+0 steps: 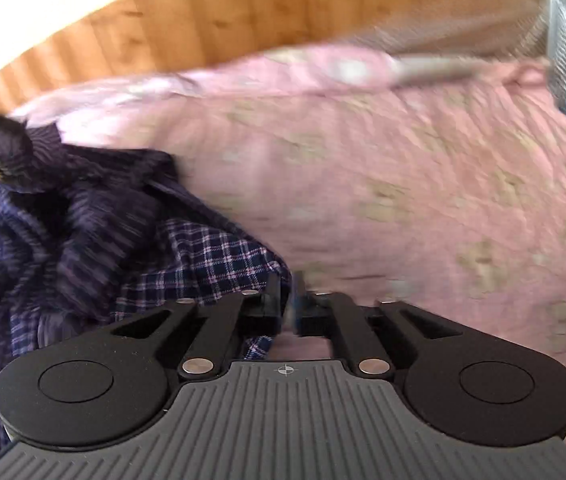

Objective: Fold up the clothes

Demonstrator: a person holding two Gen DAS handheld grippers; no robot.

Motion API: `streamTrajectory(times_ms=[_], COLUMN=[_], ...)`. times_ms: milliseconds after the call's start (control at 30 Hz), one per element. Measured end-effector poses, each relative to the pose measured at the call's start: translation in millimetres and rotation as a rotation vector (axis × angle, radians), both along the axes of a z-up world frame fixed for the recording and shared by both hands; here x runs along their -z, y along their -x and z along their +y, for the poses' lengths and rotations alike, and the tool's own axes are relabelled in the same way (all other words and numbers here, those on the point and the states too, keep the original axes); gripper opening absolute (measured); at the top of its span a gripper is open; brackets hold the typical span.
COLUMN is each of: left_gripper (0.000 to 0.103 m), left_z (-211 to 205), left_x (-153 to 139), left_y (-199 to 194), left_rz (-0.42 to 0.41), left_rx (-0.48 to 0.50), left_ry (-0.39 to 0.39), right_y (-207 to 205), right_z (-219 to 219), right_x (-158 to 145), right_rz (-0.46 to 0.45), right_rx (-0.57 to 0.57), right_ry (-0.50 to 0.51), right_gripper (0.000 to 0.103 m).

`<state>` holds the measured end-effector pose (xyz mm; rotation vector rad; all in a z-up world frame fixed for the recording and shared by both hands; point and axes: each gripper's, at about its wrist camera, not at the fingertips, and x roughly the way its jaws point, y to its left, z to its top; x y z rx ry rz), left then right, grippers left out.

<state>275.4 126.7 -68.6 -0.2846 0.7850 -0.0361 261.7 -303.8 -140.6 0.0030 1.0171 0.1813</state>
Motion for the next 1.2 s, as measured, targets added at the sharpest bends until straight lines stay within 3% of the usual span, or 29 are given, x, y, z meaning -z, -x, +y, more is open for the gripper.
streamTrajectory(times_ms=[33, 133, 167, 233, 267, 400, 500, 533, 600, 633, 667, 700, 800, 867, 900, 1000, 1067, 1133, 1200], left_gripper=[0.073, 0.074, 0.074, 0.074, 0.074, 0.08, 0.086, 0.082, 0.005, 0.001, 0.0, 0.0, 0.0, 0.0, 0.001, 0.004, 0.004, 0.011, 0.031], left_z=[-4, -19, -25, -39, -43, -56, -60, -59, -56, -48, -37, -22, 34, 76, 97, 139, 131, 108, 79], left_x=[6, 41, 54, 75, 80, 82, 90, 99, 114, 117, 114, 106, 67, 48, 49, 76, 84, 77, 63], left_y=[14, 51, 60, 65, 64, 48, 24, 16, 1, 1, 6, 14, 45, 61, 64, 54, 43, 39, 40], left_rz=[0.018, 0.112, 0.15, 0.206, 0.209, 0.17, 0.179, 0.209, 0.269, 0.289, 0.279, 0.254, 0.183, 0.18, 0.207, 0.346, 0.38, 0.354, 0.283], left_rx=[0.031, 0.118, 0.138, 0.14, 0.13, 0.065, -0.002, -0.024, -0.067, -0.09, -0.118, -0.132, -0.191, -0.256, -0.281, -0.279, -0.232, -0.165, -0.111], left_ry=[-0.02, -0.075, -0.093, -0.114, -0.106, 0.021, 0.112, 0.111, 0.114, 0.129, 0.148, 0.166, 0.161, 0.05, 0.018, 0.034, -0.055, -0.172, -0.295], right_y=[-7, -8, -10, -24, -34, -83, -124, -134, -153, -162, -170, -178, -196, -210, -216, -236, -235, -223, -200], right_z=[-5, 3, 7, 24, 38, 100, 146, 160, 184, 193, 198, 198, 170, 142, 131, 110, 113, 113, 116], right_x=[3, -4, -8, -11, -10, -1, 17, 23, 38, 46, 53, 57, 47, 39, 40, 63, 72, 58, 36], right_rz=[0.033, -0.048, -0.064, -0.095, -0.11, -0.158, -0.172, -0.173, -0.167, -0.153, -0.108, -0.072, -0.111, -0.127, -0.125, -0.014, 0.016, -0.036, -0.146], right_rx=[-0.02, -0.079, -0.109, -0.177, -0.221, -0.372, -0.464, -0.495, -0.551, -0.577, -0.6, -0.609, -0.533, -0.437, -0.402, -0.316, -0.335, -0.368, -0.459], right_ry=[0.019, 0.165, 0.152, 0.09, 0.074, 0.03, 0.032, 0.035, 0.04, 0.042, 0.039, 0.035, -0.019, -0.049, -0.035, -0.022, 0.034, 0.02, 0.027], right_gripper=[0.027, 0.031, 0.033, 0.048, 0.055, 0.065, 0.066, 0.066, 0.061, 0.055, 0.016, 0.0, 0.0, 0.0, 0.0, 0.002, 0.013, 0.019, 0.04])
